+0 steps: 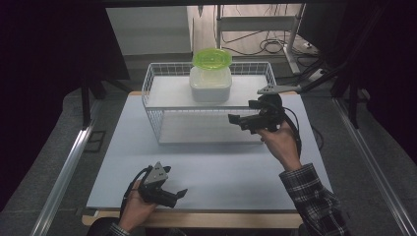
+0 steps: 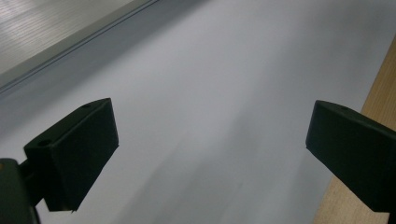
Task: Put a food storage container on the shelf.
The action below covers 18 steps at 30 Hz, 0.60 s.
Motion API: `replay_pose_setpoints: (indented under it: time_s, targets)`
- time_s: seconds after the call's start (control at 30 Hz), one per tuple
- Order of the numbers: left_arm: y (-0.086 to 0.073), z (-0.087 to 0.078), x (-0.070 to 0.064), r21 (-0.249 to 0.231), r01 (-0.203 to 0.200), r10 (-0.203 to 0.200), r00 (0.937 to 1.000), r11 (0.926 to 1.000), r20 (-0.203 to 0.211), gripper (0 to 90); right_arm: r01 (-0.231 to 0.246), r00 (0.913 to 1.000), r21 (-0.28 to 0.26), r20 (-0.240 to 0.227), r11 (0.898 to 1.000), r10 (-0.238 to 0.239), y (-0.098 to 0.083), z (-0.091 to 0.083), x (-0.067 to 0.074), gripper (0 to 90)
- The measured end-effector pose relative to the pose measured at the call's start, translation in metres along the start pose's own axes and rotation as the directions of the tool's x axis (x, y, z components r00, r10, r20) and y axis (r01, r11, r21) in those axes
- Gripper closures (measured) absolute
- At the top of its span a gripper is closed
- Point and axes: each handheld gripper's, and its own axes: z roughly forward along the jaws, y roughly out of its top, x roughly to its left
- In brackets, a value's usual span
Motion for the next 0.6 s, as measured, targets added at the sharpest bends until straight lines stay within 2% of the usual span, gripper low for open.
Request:
replay_pose_setpoints:
  time_s: [0.2,0.6]
  targets:
    - [0.0,0.001,-0.001,-0.009,0.009,-0.009,0.9999,0.9999,0.007,2.0,0.027,0.9996,0.002,0.009,1.0,-0.027,-0.02,-0.006,0.001,1.6]
    - [0.0,0.002,-0.001,-0.005,0.008,-0.008,0.9999,1.0,0.012,1.8,0.077,0.9929,0.043,0.088,0.996,-0.08,-0.07,-0.012,0.004,0.0]
